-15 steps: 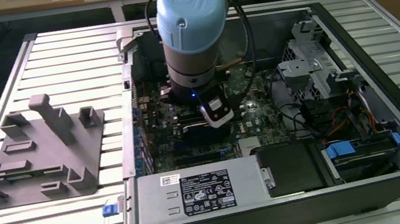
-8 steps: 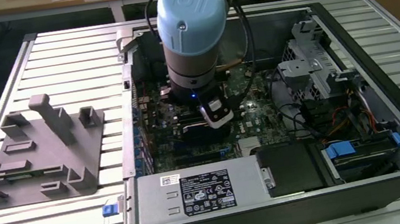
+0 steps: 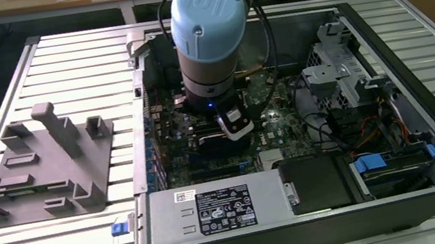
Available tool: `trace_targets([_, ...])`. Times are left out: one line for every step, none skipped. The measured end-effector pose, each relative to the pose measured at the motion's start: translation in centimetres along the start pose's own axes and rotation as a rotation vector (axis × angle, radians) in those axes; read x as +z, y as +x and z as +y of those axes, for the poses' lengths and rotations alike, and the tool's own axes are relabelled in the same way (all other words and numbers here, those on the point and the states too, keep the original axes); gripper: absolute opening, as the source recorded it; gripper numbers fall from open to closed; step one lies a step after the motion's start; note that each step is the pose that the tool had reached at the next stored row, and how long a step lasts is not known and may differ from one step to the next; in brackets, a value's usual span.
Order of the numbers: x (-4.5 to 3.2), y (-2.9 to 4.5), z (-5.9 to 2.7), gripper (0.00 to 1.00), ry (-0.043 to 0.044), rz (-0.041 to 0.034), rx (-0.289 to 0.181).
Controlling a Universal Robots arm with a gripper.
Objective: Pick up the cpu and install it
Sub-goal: 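Install the second cpu locking lever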
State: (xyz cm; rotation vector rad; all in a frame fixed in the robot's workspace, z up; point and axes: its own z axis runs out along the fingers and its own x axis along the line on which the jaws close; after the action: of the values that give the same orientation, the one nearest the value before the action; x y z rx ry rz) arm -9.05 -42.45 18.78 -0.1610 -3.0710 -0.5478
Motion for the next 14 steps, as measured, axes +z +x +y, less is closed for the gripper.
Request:
trace_targets([0.00, 0.01, 0.00, 0.11, -0.0002, 0.0000, 0.000])
trace_targets([0.01, 0.03, -0.01, 0.11, -0.0008, 0.0001, 0.000])
trace_targets([0.02, 0.03, -0.01, 0.11, -0.0018, 0.0000, 0.000])
trace_targets([0.02, 0.03, -0.01, 0.11, -0.0019, 0.0001, 0.000])
trace_targets([0.02, 0.03, -0.01, 0.11, -0.0021, 0.0001, 0.000])
trace_targets([0.00, 0.03, -0.01, 0.11, -0.0020, 0.0002, 0.000])
trace_targets([-0.06, 0.04, 0.01, 0.11, -0.0016, 0.0003, 0.000])
trace_targets([-0.15, 0.04, 0.04, 0.11, -0.0016, 0.0003, 0.000])
trace_targets([-0.35, 0.05, 0.12, 0.11, -0.0018, 0.0002, 0.000])
trace_targets([-0.64, 0.06, 0.23, 0.11, -0.0018, 0.0002, 0.000])
trace_targets([-1.00, 0.07, 0.36, 0.11, -0.0018, 0.0003, 0.000])
trace_targets([-1.34, 0.08, 0.49, 0.11, -0.0019, 0.0002, 0.000])
trace_targets([-1.71, 0.10, 0.63, 0.11, -0.0019, 0.0002, 0.000])
trace_targets([-2.10, 0.11, 0.77, 0.11, -0.0018, 0.0002, 0.000])
